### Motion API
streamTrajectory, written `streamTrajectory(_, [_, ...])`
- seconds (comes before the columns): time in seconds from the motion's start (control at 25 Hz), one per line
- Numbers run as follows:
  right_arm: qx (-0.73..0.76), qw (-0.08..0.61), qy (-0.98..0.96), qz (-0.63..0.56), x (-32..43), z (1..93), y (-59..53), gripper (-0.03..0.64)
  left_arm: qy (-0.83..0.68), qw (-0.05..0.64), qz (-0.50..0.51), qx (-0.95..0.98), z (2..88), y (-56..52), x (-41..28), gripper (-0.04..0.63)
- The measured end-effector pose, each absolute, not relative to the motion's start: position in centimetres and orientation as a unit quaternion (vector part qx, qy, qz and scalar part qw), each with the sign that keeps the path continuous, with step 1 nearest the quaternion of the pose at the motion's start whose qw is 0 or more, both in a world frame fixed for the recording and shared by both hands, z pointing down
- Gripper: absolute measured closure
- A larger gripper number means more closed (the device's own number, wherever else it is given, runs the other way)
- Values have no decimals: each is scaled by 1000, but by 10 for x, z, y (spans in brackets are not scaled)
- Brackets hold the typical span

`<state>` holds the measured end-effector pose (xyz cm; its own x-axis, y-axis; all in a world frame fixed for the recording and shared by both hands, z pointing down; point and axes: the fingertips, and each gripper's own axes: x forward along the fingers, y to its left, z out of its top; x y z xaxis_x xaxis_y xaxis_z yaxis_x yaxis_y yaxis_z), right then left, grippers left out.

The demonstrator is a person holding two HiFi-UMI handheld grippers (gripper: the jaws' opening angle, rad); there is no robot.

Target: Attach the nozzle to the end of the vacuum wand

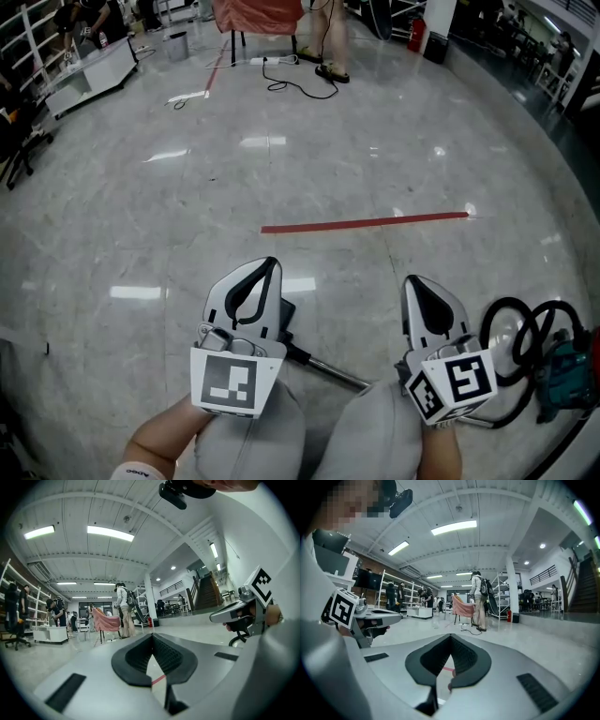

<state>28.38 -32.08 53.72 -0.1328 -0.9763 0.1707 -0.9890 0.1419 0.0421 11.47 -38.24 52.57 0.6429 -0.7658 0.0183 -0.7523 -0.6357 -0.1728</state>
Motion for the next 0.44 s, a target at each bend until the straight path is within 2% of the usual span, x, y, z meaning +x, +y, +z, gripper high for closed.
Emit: streamTrajectory(0.44, [661, 52, -748, 39, 289, 527, -321, 615, 419, 67, -37, -905, 522, -383, 121, 584])
